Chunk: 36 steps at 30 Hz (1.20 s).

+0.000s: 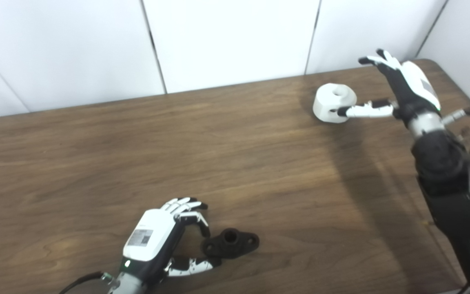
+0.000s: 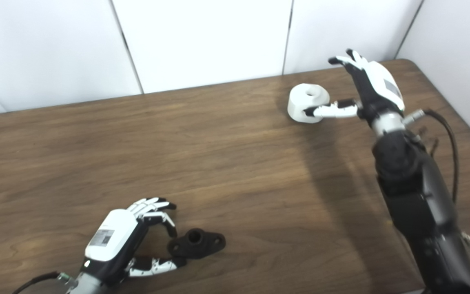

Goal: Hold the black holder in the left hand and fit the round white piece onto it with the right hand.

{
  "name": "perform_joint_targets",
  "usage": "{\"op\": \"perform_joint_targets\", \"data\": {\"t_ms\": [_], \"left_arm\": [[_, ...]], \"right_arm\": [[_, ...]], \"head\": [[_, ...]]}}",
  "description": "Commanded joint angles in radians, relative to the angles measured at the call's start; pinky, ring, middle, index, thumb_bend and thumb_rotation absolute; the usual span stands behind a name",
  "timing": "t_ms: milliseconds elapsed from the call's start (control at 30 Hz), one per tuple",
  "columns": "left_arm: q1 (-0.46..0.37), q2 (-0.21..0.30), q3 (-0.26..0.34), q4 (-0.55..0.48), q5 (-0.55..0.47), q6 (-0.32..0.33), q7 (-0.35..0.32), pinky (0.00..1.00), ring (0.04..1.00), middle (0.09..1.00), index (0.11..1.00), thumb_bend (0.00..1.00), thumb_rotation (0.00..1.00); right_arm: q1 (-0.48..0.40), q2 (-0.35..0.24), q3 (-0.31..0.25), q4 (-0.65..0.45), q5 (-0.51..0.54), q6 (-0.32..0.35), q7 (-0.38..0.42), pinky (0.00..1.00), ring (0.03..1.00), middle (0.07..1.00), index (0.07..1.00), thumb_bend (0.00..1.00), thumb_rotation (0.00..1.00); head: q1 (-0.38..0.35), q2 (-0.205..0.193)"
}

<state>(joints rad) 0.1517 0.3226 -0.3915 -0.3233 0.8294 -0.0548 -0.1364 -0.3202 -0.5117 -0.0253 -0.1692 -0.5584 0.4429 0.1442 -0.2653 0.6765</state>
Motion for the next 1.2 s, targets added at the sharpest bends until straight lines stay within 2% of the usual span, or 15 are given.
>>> {"op": "perform_joint_targets", "data": {"t_ms": [0, 267, 467, 567, 833, 1167], "left_arm": [[0.044, 0.045, 0.009, 0.086, 0.011, 0.038, -0.059, 0.87, 0.872, 0.811, 0.489, 0.52, 0.05], [0.044, 0.048, 0.018, 0.103, 0.000, 0.020, -0.058, 0.87, 0.872, 0.808, 0.489, 0.52, 0.05], [0.046, 0.049, 0.020, 0.101, 0.002, 0.019, -0.063, 0.88, 0.877, 0.810, 0.489, 0.52, 0.05], [0.047, 0.048, 0.022, 0.099, -0.001, 0.017, -0.061, 0.88, 0.877, 0.809, 0.489, 0.52, 0.05], [0.043, 0.044, 0.021, 0.093, 0.002, 0.029, -0.073, 0.88, 0.881, 0.815, 0.490, 0.52, 0.05], [0.043, 0.038, 0.021, 0.087, 0.005, 0.034, -0.074, 0.87, 0.876, 0.811, 0.490, 0.52, 0.05]], "right_arm": [[-0.074, -0.038, 0.012, 0.015, -0.021, 0.013, 0.018, 0.92, 1.000, 0.995, 0.843, 0.87, 0.33], [-0.180, -0.077, 0.095, 0.166, -0.037, 0.005, 0.082, 0.87, 0.991, 0.967, 0.822, 0.90, 0.32], [-0.216, -0.087, 0.147, 0.239, -0.052, 0.001, 0.092, 0.91, 0.977, 0.951, 0.812, 0.91, 0.33], [-0.226, -0.093, 0.168, 0.247, -0.060, 0.019, 0.123, 0.93, 0.986, 0.958, 0.820, 0.92, 0.34], [-0.235, -0.100, 0.183, 0.252, -0.088, 0.022, 0.173, 0.94, 0.994, 0.952, 0.806, 0.91, 0.32], [-0.241, -0.102, 0.186, 0.269, -0.094, 0.015, 0.167, 0.95, 0.994, 0.943, 0.739, 0.88, 0.33]], "head": [[-0.003, 0.000], [-0.023, -0.011], [-0.020, -0.009], [-0.018, -0.008], [-0.015, -0.014], [-0.017, -0.018]]}}
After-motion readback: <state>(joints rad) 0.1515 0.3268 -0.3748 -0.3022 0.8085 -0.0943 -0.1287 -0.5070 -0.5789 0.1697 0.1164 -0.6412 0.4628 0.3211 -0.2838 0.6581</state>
